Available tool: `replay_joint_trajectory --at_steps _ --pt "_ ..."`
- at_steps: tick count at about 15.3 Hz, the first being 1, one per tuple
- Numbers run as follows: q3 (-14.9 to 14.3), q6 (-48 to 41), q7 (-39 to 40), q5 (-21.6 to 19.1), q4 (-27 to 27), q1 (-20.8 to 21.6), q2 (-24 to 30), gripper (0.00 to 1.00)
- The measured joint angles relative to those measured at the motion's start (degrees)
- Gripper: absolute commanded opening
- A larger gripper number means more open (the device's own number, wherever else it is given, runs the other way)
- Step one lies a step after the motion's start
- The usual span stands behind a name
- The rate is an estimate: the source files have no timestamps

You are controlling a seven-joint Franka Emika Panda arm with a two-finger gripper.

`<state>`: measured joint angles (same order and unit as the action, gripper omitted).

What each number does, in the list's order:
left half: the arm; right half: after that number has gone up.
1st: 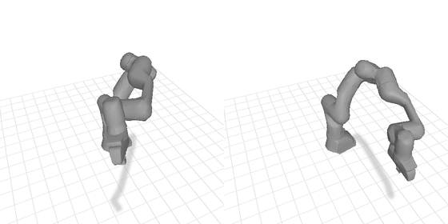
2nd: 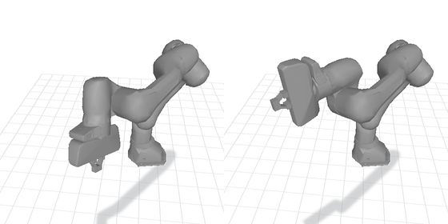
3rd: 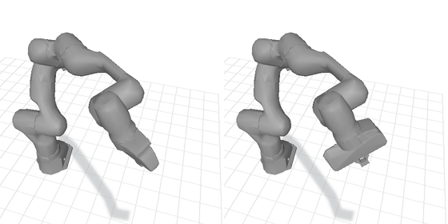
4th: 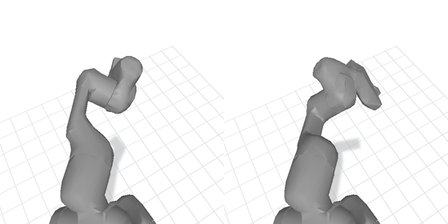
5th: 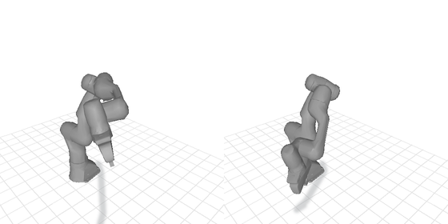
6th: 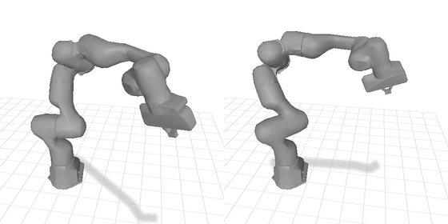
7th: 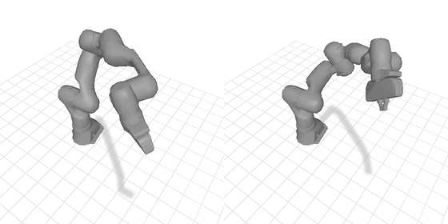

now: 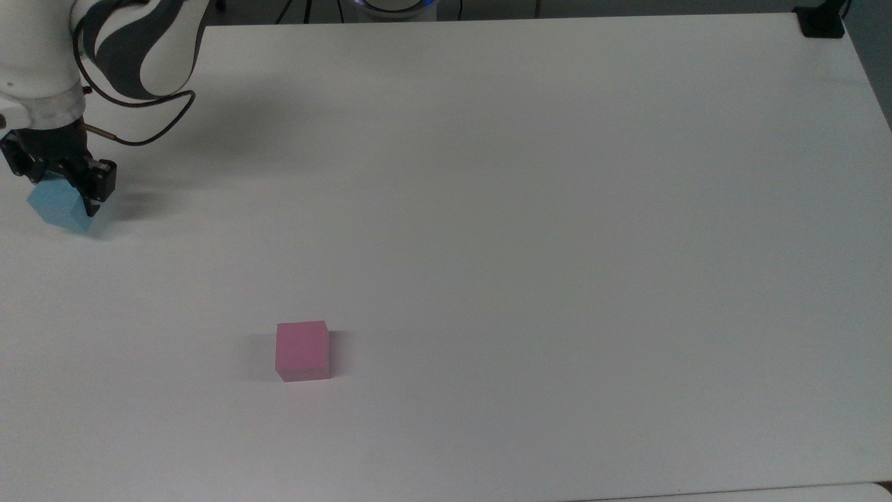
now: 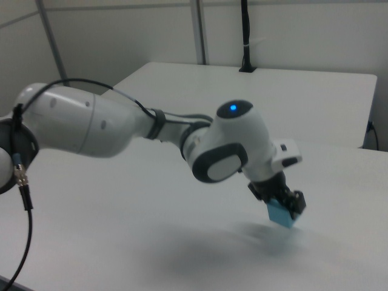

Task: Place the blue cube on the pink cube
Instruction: 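Lift the light-blue cube and carry it over the pink cube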

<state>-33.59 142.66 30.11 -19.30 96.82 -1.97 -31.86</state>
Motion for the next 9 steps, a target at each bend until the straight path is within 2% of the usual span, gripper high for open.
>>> replay_joint_trajectory --at_steps 3,5,6,9 --pt "-0.3 -3.3 0.0 -3.3 -1.0 4.0 4.7 0.21" --pt "-0.8 -4.6 -0.2 -5.9 -2.0 8.4 6.5 0.22" --pt "-1.2 -4.7 -0.9 -6.6 -2.6 10.9 6.7 0.25" --pt "-2.7 -4.7 -5.7 -7.7 -4.2 17.9 5.8 0.25"
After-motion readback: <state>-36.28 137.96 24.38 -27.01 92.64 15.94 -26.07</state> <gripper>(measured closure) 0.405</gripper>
